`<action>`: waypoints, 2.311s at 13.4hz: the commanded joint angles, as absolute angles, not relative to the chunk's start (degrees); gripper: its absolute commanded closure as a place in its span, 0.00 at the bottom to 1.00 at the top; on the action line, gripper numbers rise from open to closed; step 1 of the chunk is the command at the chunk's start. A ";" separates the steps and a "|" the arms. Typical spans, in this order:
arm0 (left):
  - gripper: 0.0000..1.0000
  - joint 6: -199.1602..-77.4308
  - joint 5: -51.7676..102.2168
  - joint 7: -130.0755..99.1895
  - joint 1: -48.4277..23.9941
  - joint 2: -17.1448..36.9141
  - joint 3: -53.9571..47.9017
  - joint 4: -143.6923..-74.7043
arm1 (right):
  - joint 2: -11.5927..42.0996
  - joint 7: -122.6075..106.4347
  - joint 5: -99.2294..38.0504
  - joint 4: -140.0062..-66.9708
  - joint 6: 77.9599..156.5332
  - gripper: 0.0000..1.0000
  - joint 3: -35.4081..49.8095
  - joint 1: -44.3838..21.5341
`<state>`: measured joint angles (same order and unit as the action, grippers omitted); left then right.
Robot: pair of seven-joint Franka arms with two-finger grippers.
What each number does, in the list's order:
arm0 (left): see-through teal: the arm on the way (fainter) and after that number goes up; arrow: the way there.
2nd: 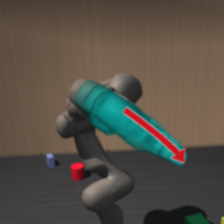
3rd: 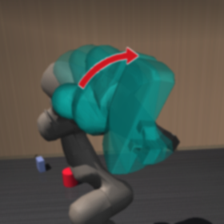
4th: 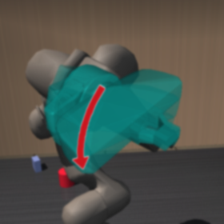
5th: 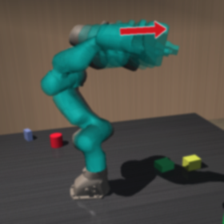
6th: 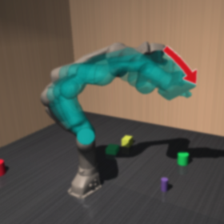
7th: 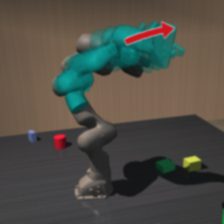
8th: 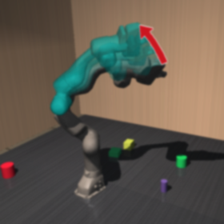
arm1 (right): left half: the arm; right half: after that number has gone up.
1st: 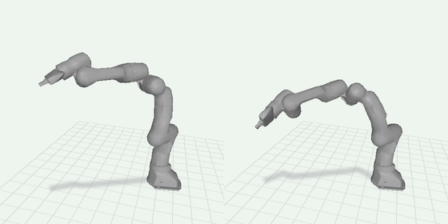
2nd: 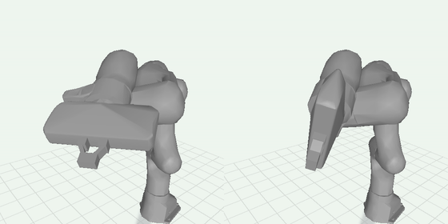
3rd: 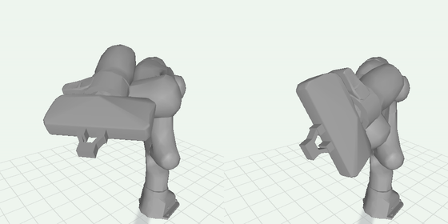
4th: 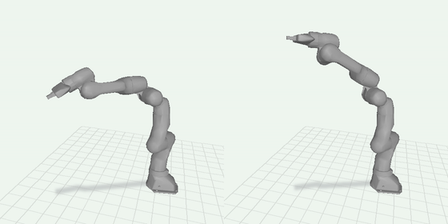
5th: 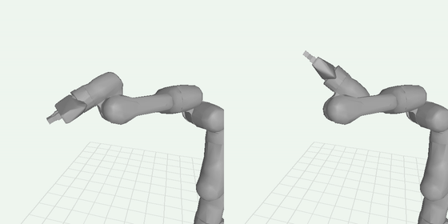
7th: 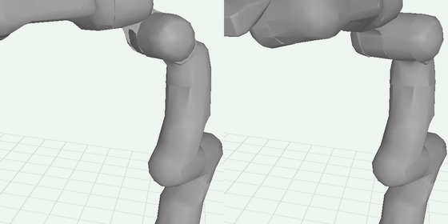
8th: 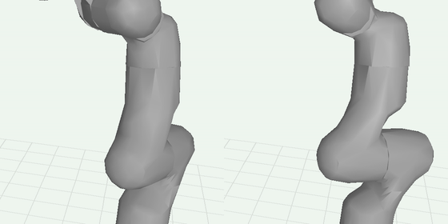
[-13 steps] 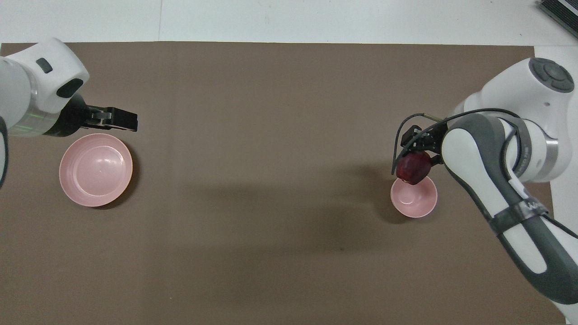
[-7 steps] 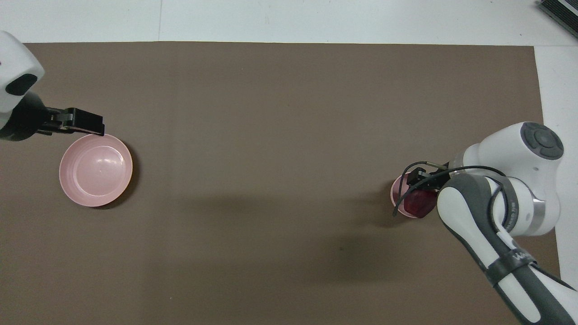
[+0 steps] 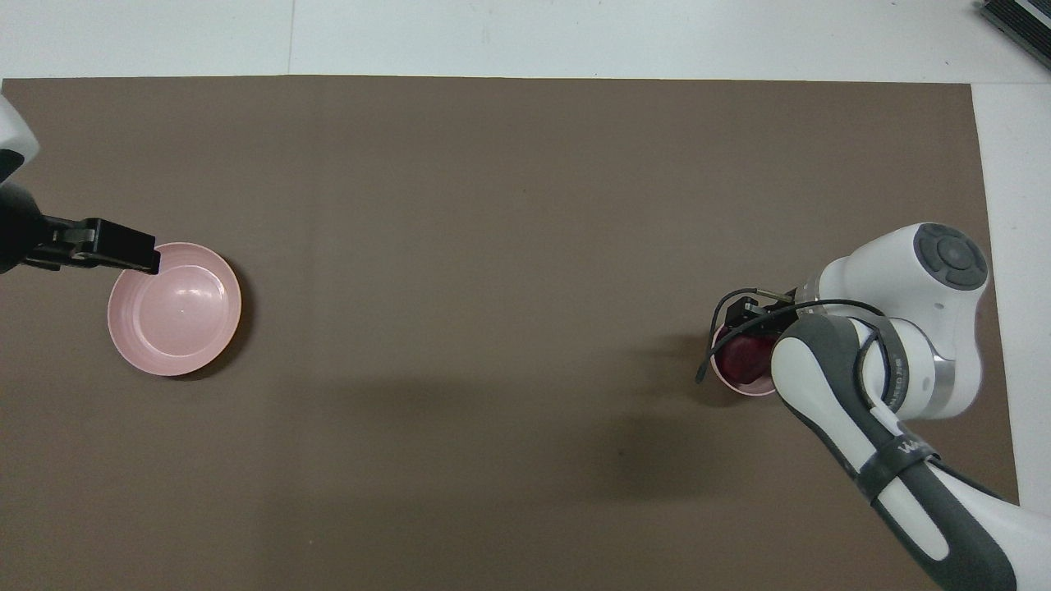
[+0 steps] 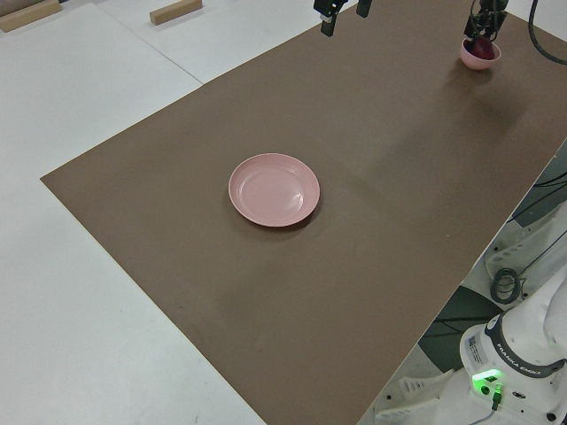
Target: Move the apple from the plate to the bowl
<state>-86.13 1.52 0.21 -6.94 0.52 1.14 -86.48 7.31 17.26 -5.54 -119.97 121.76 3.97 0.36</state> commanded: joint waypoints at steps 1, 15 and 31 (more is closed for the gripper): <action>0.00 -83.32 0.79 0.88 -7.21 -0.44 1.14 -85.60 | 6.68 13.20 -3.17 -114.10 116.56 0.00 4.13 1.32; 0.00 -83.67 0.97 12.30 -6.42 -1.58 3.08 -86.40 | 5.89 1.12 1.32 -91.08 95.57 0.00 3.35 6.68; 0.00 -84.72 1.06 12.22 -4.13 -3.42 3.34 -89.03 | 1.32 6.50 -1.23 -85.60 82.62 0.00 4.04 5.62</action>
<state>-84.57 1.52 11.59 -4.20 -1.22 3.52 -86.52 1.30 5.78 0.10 -86.04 83.65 4.02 5.12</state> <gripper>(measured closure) 0.000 0.000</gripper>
